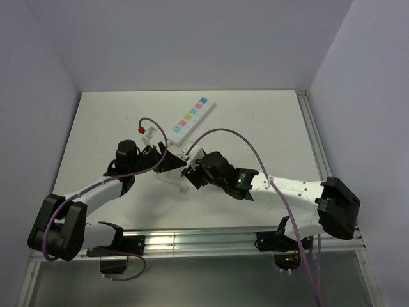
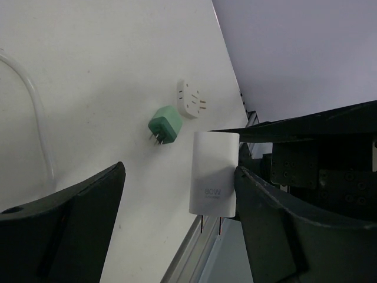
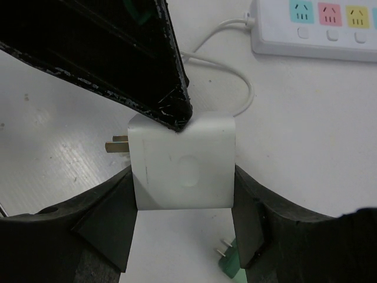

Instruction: Insert the plug

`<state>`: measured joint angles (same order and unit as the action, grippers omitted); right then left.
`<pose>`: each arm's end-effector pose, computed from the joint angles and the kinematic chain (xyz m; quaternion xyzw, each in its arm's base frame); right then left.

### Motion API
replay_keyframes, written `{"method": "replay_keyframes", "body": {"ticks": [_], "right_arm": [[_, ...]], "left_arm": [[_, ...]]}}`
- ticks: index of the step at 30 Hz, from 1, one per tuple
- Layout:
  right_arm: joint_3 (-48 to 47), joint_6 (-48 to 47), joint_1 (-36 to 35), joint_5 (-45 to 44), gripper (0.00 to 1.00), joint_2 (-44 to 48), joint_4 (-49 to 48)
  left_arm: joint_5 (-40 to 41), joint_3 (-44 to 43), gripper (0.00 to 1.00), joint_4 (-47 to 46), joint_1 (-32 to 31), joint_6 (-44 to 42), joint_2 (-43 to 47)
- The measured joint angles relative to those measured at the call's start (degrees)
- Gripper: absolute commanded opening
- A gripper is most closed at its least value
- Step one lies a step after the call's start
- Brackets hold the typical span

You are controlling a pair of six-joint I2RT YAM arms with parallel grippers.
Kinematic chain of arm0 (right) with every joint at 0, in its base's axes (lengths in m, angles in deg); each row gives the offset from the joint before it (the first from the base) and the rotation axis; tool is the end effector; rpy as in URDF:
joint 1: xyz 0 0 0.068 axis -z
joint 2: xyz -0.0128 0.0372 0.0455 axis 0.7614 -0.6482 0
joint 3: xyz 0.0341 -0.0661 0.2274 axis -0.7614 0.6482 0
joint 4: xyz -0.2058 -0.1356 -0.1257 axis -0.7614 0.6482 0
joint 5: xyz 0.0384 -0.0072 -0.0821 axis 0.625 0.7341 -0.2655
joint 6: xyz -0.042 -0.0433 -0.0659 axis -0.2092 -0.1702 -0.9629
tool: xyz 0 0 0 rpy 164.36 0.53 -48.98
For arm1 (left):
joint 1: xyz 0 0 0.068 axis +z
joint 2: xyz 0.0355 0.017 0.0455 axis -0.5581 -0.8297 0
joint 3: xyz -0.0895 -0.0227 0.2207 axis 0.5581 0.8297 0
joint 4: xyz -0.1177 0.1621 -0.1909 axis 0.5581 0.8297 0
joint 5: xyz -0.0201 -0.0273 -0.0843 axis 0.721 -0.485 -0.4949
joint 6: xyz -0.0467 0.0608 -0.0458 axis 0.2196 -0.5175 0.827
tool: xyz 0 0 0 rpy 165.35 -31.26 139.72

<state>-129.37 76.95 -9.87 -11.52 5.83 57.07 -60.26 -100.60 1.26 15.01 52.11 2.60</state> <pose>0.1939 0.3048 0.1893 -0.4202 0.7415 0.1801 0.4910 0.2699 -0.1492 0.1512 0.0282 0.7821 -0.5425 0.3053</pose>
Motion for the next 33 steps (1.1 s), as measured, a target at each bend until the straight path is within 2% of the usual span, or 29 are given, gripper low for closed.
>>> {"method": "replay_keyframes", "body": {"ticks": [6, 8, 13, 14, 16, 17, 19, 21, 22, 25, 26, 28, 33], "right_arm": [[-0.98, -1.53, -1.18, 0.17, 0.40, -0.76, 0.74], [-1.16, -2.05, -1.64, 0.44, 0.40, -0.76, 0.74], [-1.25, -2.54, -2.29, 0.83, 0.40, -0.76, 0.83], [-1.25, -2.60, -2.27, 0.83, 0.40, -0.76, 0.81], [-1.25, -2.64, -2.27, 0.85, 0.40, -0.76, 0.96], [-1.25, -2.67, -2.29, 0.83, 0.40, -0.83, 1.09], [-1.29, -2.73, -2.29, 0.57, 0.41, -0.96, 1.29], [-1.42, -2.89, -2.29, 0.22, 0.41, -1.16, 1.31], [-1.44, -2.86, -2.29, 0.13, 0.40, -1.22, 1.31], [-1.57, -2.89, -2.32, -0.46, 0.40, -1.70, 1.33], [-1.77, -2.86, -2.40, -0.70, 0.40, -1.81, 1.42], [-2.12, -2.89, -2.47, -1.07, 0.40, -2.01, 1.64], [-2.82, -3.08, -2.49, -2.78, 0.40, -2.36, 1.68]], "left_arm": [[-2.78, -0.11, 0.78, -2.43, -0.50, 1.36, -1.66], [-3.61, -0.37, 0.70, -2.89, -0.94, 1.51, -2.01], [-5.01, -0.83, 0.59, -4.02, -1.84, 2.16, -2.71], [-5.07, -0.85, 0.52, -4.02, -1.99, 2.25, -2.71], [-5.51, -0.90, 0.47, -4.17, -2.36, 2.38, -2.71], [-5.68, -1.05, 0.39, -4.20, -2.62, 2.36, -2.71], [-5.70, -1.29, 0.37, -4.22, -3.04, 2.45, -2.73], [-5.62, -1.42, 0.31, -4.24, -3.08, 2.43, -2.93], [-5.60, -1.42, 0.31, -4.26, -3.10, 2.43, -3.02], [-5.44, -1.44, 0.43, -4.22, -3.15, 2.34, -3.10], [-5.29, -1.44, 0.55, -4.22, -3.15, 2.34, -3.10], [-5.51, -1.44, 0.64, -4.44, -3.19, 2.40, -3.10], [-5.92, -1.44, 0.63, -4.48, -4.02, 2.43, -3.08]]}}
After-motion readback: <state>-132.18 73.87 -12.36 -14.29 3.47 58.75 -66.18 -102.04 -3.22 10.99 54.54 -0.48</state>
